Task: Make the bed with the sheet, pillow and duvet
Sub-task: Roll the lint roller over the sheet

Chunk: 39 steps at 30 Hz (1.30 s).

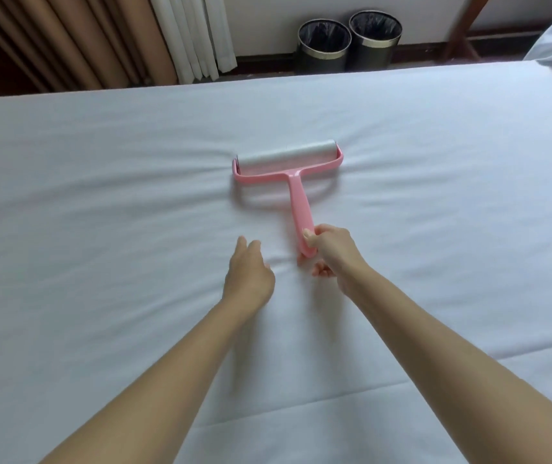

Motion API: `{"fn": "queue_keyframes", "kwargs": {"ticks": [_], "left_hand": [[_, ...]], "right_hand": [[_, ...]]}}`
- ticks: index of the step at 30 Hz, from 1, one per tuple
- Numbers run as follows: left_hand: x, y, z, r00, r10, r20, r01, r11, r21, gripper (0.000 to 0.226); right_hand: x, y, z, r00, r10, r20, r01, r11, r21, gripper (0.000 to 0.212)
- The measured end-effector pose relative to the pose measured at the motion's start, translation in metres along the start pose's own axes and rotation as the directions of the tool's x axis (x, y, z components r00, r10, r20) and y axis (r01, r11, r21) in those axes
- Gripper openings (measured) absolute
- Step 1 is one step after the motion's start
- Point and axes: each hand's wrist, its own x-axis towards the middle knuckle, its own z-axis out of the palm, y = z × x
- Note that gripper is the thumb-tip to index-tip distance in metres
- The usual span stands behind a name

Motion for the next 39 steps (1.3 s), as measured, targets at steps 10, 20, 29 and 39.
{"fn": "queue_keyframes", "kwargs": {"ticks": [10, 20, 29, 39], "left_hand": [[-0.134, 0.009, 0.062, 0.981, -0.16, 0.11, 0.195, 0.814, -0.547, 0.024], [-0.275, -0.034, 0.126, 0.938, -0.23, 0.26, 0.327, 0.833, -0.446, 0.01], [-0.368, -0.043, 0.142, 0.91, -0.244, 0.335, 0.38, 0.814, -0.44, 0.018], [-0.406, -0.065, 0.091, 0.943, -0.274, 0.188, 0.332, 0.79, -0.515, 0.023]], "right_hand": [[-0.153, 0.114, -0.014, 0.987, 0.136, 0.089, -0.137, 0.991, 0.005, 0.028], [-0.295, 0.199, -0.032, 0.933, 0.286, 0.22, -0.28, 0.958, -0.059, 0.02], [-0.384, 0.251, -0.032, 0.965, 0.193, 0.176, -0.205, 0.978, 0.049, 0.017], [-0.423, 0.227, -0.004, 0.968, 0.029, 0.249, -0.05, 0.996, 0.078, 0.019]]}}
